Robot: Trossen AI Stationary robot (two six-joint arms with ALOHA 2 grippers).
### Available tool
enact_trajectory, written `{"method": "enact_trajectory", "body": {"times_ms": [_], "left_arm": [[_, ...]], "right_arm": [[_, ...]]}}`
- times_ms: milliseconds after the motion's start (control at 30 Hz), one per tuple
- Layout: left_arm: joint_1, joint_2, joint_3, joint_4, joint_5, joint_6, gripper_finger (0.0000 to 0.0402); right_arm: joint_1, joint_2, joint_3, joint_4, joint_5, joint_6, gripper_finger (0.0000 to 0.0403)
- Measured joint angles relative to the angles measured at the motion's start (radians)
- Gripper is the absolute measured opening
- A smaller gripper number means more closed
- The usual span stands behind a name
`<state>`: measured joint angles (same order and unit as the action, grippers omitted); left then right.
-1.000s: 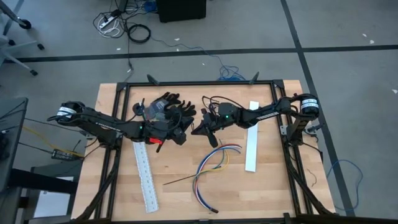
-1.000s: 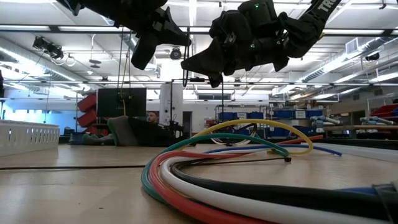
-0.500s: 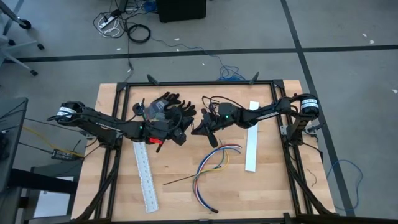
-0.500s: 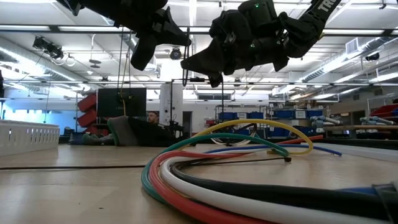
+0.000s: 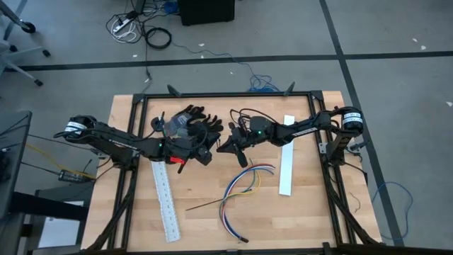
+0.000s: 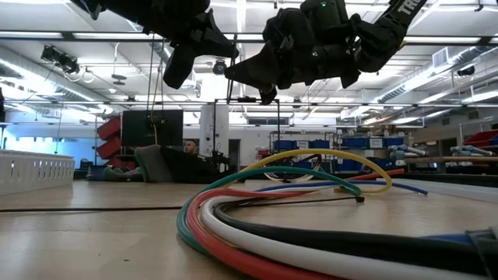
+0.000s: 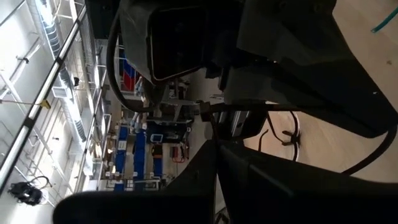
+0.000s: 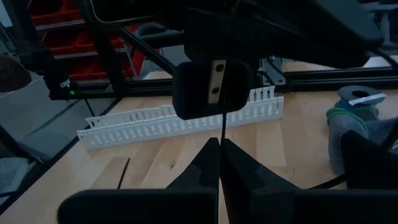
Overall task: Ziptie cables
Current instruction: Insert the top black zip tie pointed tail end through the slot to form a loop
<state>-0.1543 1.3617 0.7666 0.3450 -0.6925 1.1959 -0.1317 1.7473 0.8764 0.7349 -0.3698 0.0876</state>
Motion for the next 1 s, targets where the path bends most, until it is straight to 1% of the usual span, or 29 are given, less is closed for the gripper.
{"method": "enact_trajectory", "body": {"times_ms": [133,333,600,867,1000], "left_arm": [[0.0,0.0,0.0,0.0,-0.025,0.044,0.0],[0.0,0.0,0.0,-0.01,-0.032,0.108,0.0],[-0.001,0.009,0.0,-0.022,-0.063,0.105,0.0],[-0.005,0.073,0.0,-0.018,-0.069,0.102,0.0],[-0.007,0.099,0.0,0.01,-0.07,0.102,0.0]], "right_arm": [[0.001,0.0,0.0,0.005,0.0,0.029,0.0],[0.012,0.0,0.0,0.05,0.001,0.05,0.0],[0.005,0.0,0.0,0.075,0.014,0.039,0.0],[-0.015,0.0,0.0,0.092,0.01,0.034,0.0],[-0.025,0.0,0.0,0.088,0.009,0.028,0.0]]}}
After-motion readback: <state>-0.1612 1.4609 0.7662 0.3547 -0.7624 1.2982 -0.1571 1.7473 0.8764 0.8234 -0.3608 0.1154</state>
